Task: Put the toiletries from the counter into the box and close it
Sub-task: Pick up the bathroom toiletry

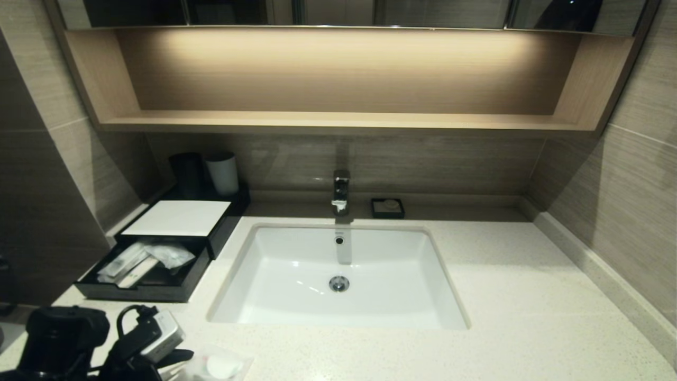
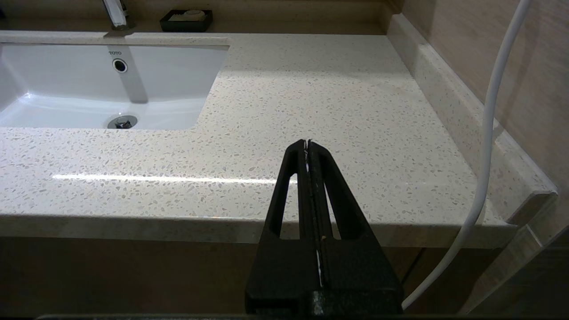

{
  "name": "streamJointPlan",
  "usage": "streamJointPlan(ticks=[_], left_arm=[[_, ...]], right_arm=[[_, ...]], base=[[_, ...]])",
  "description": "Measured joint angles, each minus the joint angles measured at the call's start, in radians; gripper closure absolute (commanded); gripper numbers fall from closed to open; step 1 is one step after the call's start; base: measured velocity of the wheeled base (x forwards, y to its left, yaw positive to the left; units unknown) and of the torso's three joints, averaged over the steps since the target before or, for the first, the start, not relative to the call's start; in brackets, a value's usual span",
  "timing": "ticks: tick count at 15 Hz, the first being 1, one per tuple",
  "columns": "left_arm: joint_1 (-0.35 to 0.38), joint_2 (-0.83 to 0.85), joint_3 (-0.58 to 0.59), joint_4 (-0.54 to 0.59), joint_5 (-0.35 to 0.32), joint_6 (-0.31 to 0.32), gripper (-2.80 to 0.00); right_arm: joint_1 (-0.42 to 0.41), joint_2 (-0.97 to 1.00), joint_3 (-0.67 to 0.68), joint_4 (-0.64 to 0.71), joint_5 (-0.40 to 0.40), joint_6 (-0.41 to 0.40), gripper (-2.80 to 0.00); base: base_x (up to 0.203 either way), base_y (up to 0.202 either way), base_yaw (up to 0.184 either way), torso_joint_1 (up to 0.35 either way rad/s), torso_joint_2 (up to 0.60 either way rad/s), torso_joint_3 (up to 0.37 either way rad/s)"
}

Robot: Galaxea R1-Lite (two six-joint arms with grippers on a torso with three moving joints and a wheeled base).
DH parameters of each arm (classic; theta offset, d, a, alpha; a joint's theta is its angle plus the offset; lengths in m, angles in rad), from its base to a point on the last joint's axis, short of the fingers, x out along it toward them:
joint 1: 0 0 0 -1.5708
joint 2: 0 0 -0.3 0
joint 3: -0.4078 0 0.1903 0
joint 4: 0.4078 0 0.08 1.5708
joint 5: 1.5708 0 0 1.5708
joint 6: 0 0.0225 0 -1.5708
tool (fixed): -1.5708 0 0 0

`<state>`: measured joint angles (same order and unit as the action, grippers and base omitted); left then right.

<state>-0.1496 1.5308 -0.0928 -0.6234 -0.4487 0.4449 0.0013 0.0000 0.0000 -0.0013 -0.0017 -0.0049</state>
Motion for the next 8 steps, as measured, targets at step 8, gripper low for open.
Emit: streamJointPlan(ticks=[8], left_arm=[[0.000, 0.018, 0.004, -0.001, 0.001, 0.002, -2.80]], right_arm=[[0.000, 0.000, 0.000, 0.000, 0.000, 0.000, 0.00]], base=[[0.000, 0.000, 0.000, 0.000, 0.00, 0.000]])
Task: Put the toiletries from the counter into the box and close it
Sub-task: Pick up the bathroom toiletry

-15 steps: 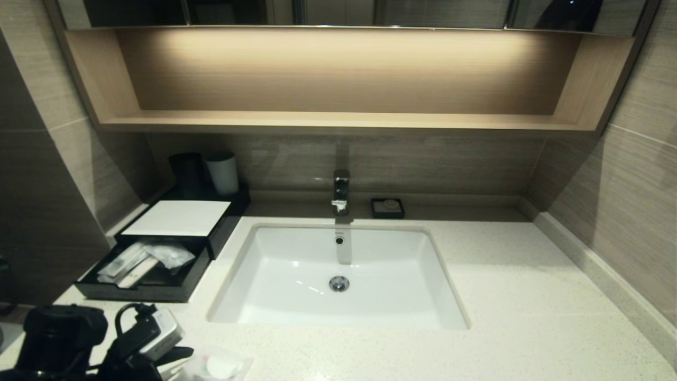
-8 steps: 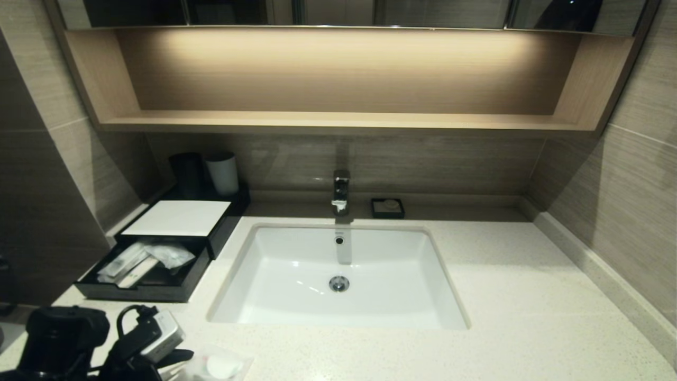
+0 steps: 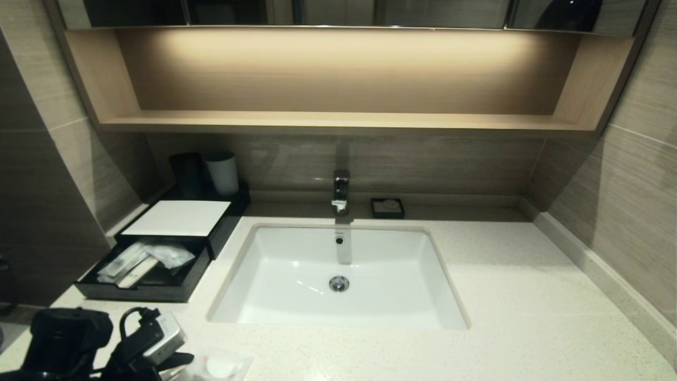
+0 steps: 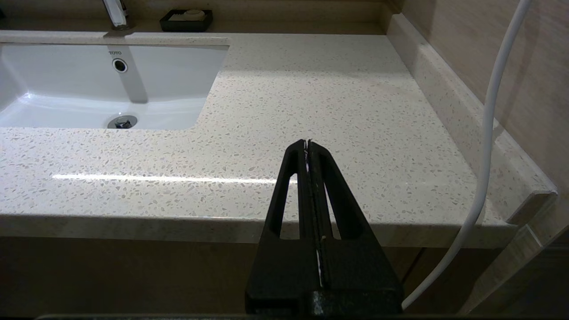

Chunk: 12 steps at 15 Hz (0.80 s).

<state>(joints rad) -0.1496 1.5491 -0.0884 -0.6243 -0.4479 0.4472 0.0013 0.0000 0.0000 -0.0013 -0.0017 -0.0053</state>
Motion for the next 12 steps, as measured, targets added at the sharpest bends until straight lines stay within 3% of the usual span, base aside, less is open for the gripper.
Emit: streamJointPlan(ticks=[8, 9, 12], left_arm=[[0.000, 0.008, 0.004, -0.002, 0.001, 0.006, -2.80], [0.001, 0.008, 0.004, -0.002, 0.001, 0.006, 0.00], [0.001, 0.008, 0.002, -0.002, 0.001, 0.004, 0.00]], right_arm=[[0.000, 0.000, 0.000, 0.000, 0.000, 0.000, 0.00], [0.000, 0.000, 0.000, 0.000, 0.000, 0.000, 0.00], [0.000, 0.000, 0.000, 0.000, 0.000, 0.000, 0.00]], base=[[0.000, 0.000, 0.000, 0.000, 0.00, 0.000], [0.000, 0.000, 0.000, 0.000, 0.00, 0.000], [0.000, 0.000, 0.000, 0.000, 0.00, 0.000]])
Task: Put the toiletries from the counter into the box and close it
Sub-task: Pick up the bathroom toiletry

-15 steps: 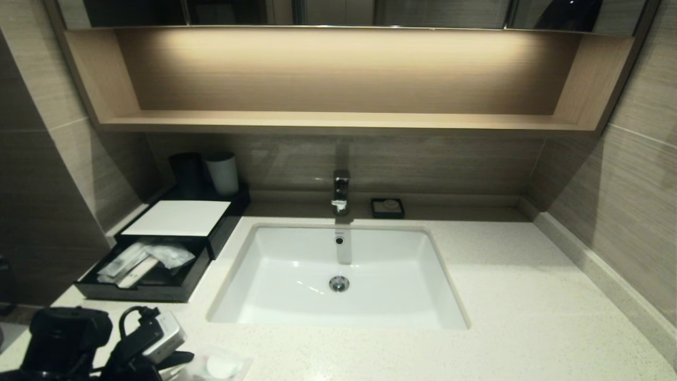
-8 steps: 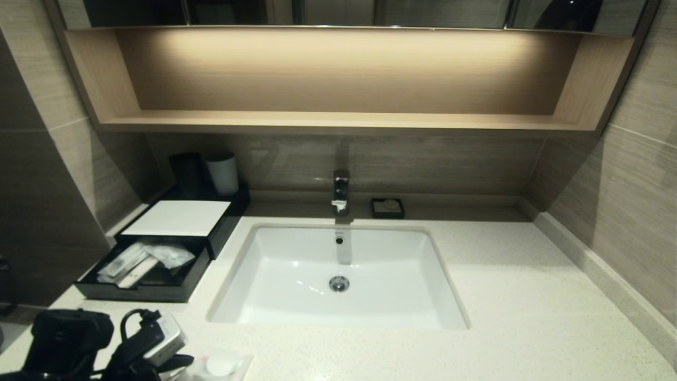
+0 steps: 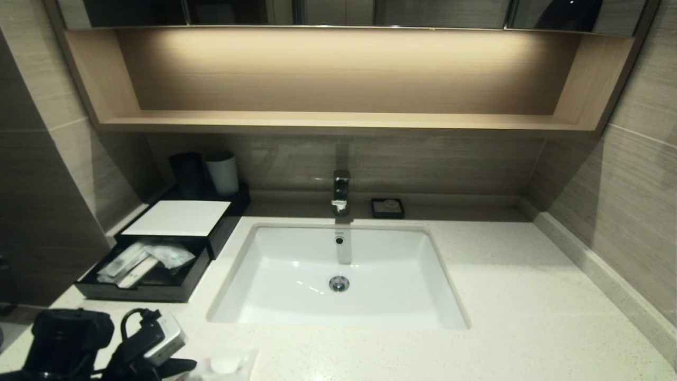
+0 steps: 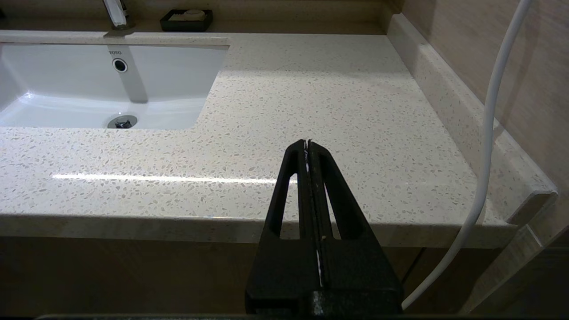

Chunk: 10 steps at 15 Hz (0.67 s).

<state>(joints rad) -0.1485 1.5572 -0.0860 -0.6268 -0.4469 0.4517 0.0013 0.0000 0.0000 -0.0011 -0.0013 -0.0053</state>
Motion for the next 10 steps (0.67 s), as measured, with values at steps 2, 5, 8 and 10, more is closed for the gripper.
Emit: streamJointPlan(ticks=[2, 5, 8, 10], left_arm=[[0.000, 0.000, 0.000, 0.000, 0.000, 0.000, 0.00], [0.000, -0.001, 0.000, 0.000, 0.000, 0.001, 0.00], [0.000, -0.002, 0.000, 0.000, 0.000, 0.001, 0.00], [0.000, -0.003, 0.000, -0.001, 0.001, 0.001, 0.00]], right_arm=[[0.000, 0.000, 0.000, 0.000, -0.001, 0.000, 0.00], [0.000, 0.000, 0.000, 0.000, -0.001, 0.000, 0.00], [0.000, 0.000, 0.000, 0.000, 0.000, 0.001, 0.00], [0.000, 0.000, 0.000, 0.000, 0.000, 0.001, 0.00]], base=[[0.000, 0.000, 0.000, 0.000, 0.00, 0.000], [0.000, 0.000, 0.000, 0.000, 0.00, 0.000], [0.000, 0.000, 0.000, 0.000, 0.00, 0.000], [0.000, 0.000, 0.000, 0.000, 0.00, 0.000]])
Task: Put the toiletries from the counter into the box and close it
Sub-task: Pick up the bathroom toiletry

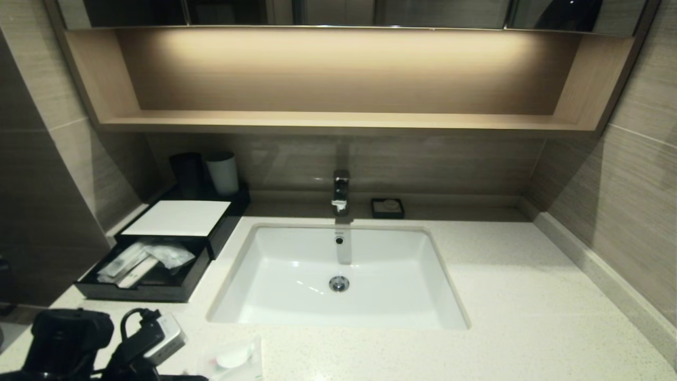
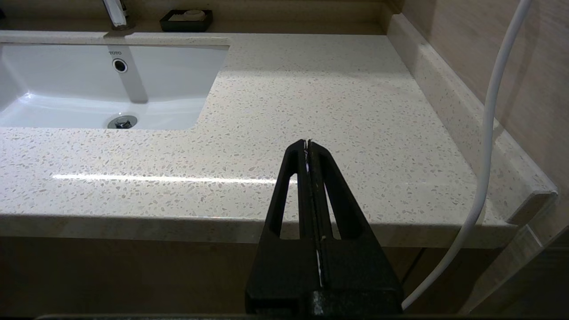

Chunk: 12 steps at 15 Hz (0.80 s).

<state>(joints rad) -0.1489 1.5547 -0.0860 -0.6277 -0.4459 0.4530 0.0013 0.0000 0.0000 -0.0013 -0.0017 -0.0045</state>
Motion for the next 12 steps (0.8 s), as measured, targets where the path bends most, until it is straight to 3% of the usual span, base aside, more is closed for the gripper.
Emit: streamJointPlan(ticks=[12], left_arm=[[0.023, -0.054, -0.010, -0.001, -0.028, 0.015, 0.00]], right_arm=[[0.000, 0.000, 0.000, 0.000, 0.000, -0.001, 0.00]], base=[[0.000, 0.000, 0.000, 0.000, 0.00, 0.000]])
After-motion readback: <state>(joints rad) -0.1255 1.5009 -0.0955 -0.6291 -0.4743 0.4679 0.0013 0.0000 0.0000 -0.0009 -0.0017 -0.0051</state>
